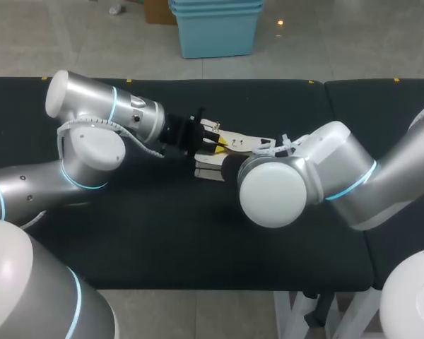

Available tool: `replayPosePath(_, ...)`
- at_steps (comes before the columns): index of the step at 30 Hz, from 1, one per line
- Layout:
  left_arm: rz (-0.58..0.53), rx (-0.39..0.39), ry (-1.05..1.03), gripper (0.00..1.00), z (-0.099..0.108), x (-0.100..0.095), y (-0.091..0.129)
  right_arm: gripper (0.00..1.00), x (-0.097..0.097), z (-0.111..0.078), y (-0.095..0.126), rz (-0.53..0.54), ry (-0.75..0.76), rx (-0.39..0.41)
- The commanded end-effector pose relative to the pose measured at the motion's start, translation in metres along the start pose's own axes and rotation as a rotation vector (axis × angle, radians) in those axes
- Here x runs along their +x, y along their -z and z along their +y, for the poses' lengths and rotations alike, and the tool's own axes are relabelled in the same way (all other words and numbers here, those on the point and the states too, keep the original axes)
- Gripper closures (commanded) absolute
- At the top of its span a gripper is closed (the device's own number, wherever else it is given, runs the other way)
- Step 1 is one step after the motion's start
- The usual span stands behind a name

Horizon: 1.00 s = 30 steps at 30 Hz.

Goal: Pick up the bag, open it, inspect its contents, close it, and place it on the opposite side

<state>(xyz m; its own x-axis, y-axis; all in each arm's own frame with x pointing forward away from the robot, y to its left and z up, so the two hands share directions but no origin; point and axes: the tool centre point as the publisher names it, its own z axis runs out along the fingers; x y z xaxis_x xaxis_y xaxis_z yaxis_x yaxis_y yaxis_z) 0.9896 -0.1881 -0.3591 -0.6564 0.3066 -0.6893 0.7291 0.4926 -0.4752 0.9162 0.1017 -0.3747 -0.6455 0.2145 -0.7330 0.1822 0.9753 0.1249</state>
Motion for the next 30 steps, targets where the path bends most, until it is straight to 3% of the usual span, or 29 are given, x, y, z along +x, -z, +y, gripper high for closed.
replayPosePath(1,-0.016,0.011,0.005,0.25,-0.002,-0.003,-0.005,1.00,0.002,-0.003,0.000,-0.002,-0.001,-0.002)
replayPosePath(2,-0.020,0.009,0.007,0.01,-0.004,-0.005,-0.005,1.00,0.002,-0.003,0.000,-0.002,-0.001,-0.002)
replayPosePath(6,-0.043,0.013,0.028,0.00,-0.011,-0.012,0.003,1.00,0.001,-0.002,0.002,0.006,0.004,-0.004)
replayPosePath(7,-0.050,0.017,0.034,0.00,-0.014,-0.013,0.005,0.88,0.001,-0.003,0.003,0.019,0.006,-0.007)
replayPosePath(8,-0.053,0.019,0.041,0.00,-0.015,-0.014,0.008,0.64,0.001,-0.003,0.004,0.025,0.008,-0.010)
replayPosePath(9,-0.055,0.022,0.045,0.00,-0.017,-0.015,0.011,0.15,0.000,-0.003,0.006,0.037,0.010,-0.018)
replayPosePath(10,-0.059,0.024,0.052,0.00,-0.019,-0.016,0.014,0.00,0.000,-0.003,0.007,0.042,0.009,-0.014)
replayPosePath(20,-0.076,0.051,0.114,0.00,-0.042,-0.028,0.047,0.00,-0.018,-0.002,0.039,0.088,0.012,-0.034)
replayPosePath(24,-0.052,-0.021,0.193,0.00,-0.049,-0.037,0.061,0.00,-0.028,-0.002,0.049,0.151,0.016,-0.038)
replayPosePath(30,0.073,-0.136,0.396,0.00,-0.051,-0.046,0.081,0.00,-0.045,-0.006,0.059,0.343,-0.015,-0.070)
